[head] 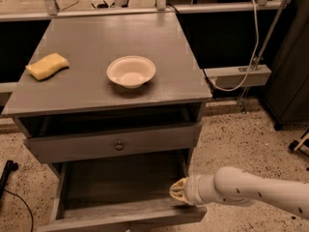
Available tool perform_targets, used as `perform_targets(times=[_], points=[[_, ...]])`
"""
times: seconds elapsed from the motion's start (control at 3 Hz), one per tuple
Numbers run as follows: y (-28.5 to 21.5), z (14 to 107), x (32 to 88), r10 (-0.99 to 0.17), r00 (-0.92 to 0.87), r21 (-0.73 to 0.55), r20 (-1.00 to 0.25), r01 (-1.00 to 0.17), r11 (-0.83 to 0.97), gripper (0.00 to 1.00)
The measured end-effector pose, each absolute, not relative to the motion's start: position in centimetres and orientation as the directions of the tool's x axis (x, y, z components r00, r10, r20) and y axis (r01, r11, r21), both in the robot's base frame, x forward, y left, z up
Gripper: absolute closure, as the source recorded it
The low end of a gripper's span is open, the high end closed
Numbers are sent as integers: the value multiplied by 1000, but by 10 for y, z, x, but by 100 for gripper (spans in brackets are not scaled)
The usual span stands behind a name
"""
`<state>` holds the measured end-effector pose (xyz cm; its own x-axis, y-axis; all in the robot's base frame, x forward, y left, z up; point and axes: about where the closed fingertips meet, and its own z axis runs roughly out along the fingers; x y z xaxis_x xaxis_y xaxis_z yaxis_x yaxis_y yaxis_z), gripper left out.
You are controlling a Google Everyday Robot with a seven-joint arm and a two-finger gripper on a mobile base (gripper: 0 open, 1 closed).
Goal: Open middle drawer
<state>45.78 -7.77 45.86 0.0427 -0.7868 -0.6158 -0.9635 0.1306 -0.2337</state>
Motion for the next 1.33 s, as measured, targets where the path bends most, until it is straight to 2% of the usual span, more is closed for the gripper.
perform_targets(times=[0.67,1.33], points=[[-108,513,475,-796,63,-375,-602,-903,212,100],[-109,513,474,-794,59,-373,-604,-902,216,51]])
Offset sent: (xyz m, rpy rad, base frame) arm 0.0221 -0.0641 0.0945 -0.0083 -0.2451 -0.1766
